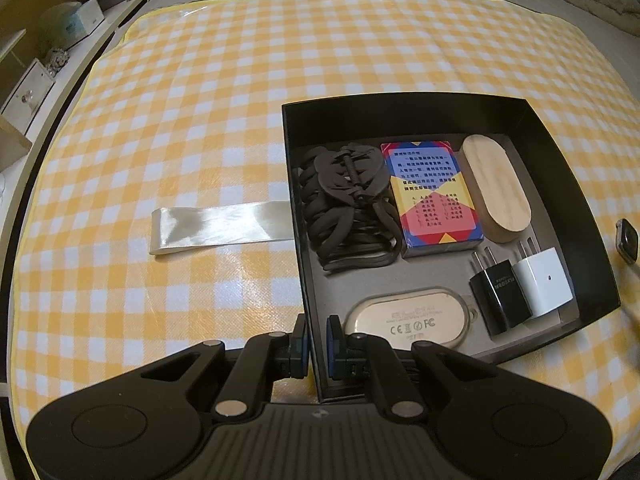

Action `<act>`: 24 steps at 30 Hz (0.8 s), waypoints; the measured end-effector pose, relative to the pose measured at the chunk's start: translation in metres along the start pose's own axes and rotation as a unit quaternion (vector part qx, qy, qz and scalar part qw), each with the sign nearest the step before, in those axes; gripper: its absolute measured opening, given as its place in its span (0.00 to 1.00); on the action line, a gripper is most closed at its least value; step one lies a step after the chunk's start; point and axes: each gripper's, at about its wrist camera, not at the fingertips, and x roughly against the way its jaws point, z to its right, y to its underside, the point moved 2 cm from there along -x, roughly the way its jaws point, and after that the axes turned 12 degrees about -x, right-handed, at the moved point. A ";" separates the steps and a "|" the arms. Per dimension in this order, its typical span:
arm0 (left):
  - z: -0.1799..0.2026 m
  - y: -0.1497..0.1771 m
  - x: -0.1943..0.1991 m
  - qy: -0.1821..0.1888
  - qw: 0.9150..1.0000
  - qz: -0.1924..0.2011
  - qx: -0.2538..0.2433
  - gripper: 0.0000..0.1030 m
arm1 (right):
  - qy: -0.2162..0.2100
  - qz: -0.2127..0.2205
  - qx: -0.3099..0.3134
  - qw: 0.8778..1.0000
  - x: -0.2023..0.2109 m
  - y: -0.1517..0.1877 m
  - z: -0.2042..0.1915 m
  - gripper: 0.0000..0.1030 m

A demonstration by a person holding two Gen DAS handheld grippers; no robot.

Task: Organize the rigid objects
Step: 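Carry the tape measure with the right tool onto the card box and release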

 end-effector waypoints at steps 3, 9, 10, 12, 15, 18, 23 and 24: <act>0.001 0.002 -0.001 0.002 1.000 0.002 -0.006 0.08 | -0.007 0.011 -0.004 1.000 -0.003 -0.014 -0.011 0.49; 0.004 0.007 -0.001 0.007 1.000 0.004 -0.013 0.08 | -0.028 0.011 -0.004 1.000 -0.017 -0.030 -0.034 0.49; 0.003 0.007 -0.001 0.008 1.000 0.005 -0.014 0.08 | -0.032 0.010 -0.004 0.999 -0.020 -0.032 -0.039 0.49; 0.001 0.009 -0.001 0.012 1.000 0.007 -0.014 0.08 | -0.043 0.007 -0.003 0.999 -0.024 -0.036 -0.049 0.49; -0.004 0.012 0.002 0.019 1.000 0.010 -0.012 0.08 | -0.055 0.002 -0.006 0.998 -0.036 -0.043 -0.064 0.49; -0.012 0.017 0.004 0.028 1.000 0.011 -0.007 0.08 | -0.062 -0.007 -0.006 0.998 -0.049 -0.048 -0.076 0.49; -0.022 0.022 0.006 0.035 0.999 0.012 -0.007 0.08 | -0.067 -0.030 -0.007 0.997 -0.073 -0.052 -0.093 0.49; -0.025 0.023 0.007 0.038 0.999 0.013 -0.007 0.09 | -0.067 -0.033 -0.007 0.997 -0.077 -0.052 -0.096 0.49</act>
